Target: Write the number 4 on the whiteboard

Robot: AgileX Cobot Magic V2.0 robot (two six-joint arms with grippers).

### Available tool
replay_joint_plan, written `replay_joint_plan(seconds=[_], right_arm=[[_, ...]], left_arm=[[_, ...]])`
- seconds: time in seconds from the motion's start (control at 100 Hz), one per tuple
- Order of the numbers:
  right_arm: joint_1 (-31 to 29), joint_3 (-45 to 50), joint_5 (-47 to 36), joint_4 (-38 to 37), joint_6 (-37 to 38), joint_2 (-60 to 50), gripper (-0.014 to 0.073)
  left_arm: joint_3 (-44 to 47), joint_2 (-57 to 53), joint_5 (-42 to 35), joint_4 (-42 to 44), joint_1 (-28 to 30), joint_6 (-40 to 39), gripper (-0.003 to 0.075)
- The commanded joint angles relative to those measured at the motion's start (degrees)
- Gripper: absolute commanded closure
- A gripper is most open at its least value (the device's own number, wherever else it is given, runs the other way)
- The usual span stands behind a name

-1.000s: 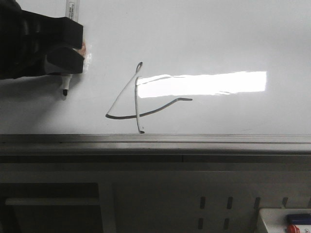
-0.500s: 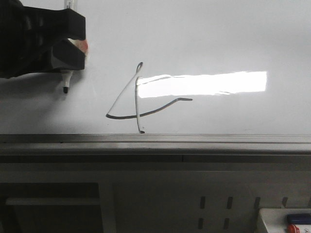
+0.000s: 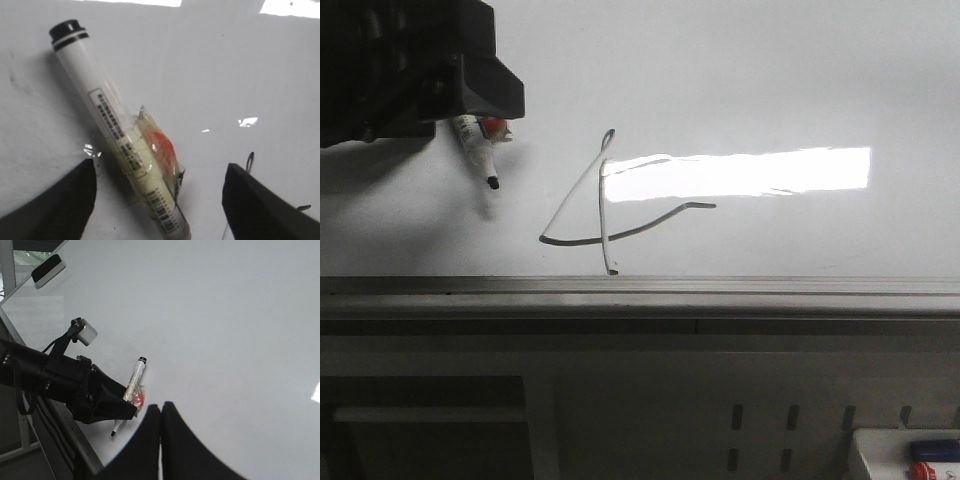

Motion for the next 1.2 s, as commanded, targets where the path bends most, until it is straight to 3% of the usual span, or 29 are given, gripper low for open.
replay_joint_plan(seconds=[0.0,0.29,0.47,0.59,0.81,0.94,1.19], right_arm=[[-0.24,-1.46,-3.45,1.28,0.06,0.41,0.0658],[-0.24,-1.46,-3.33,1.28,0.06,-1.32,0.0658],[-0.24,0.24,-3.71,-0.35,0.06,-2.59,0.0658],[-0.24,6.20,-7.90,-1.33,0.06,-5.38,0.0658],[-0.24,22.83,-25.73,0.45,0.06,-14.08,0.0658],[-0.24,28.30,-26.35,0.45,0.06,-18.16,0.0658],[-0.24,29.89,-26.35,0.45,0.06,-19.01,0.0658]], left_arm=[[-0.63,-0.52,-1.93,-2.58,0.44,-0.45,0.0171],[-0.51,-13.86,1.83,-2.32,0.44,0.23,0.0174],[2.95,-25.69,1.94,-2.32,0.44,5.83,0.0182],[7.85,-34.53,2.36,-2.32,0.44,9.39,0.0305],[17.57,-48.08,6.40,-3.01,0.44,9.50,0.0743],[20.27,-52.46,7.05,-4.06,0.44,9.50,0.0741],[20.92,-53.24,8.02,-4.45,0.44,9.50,0.0741]])
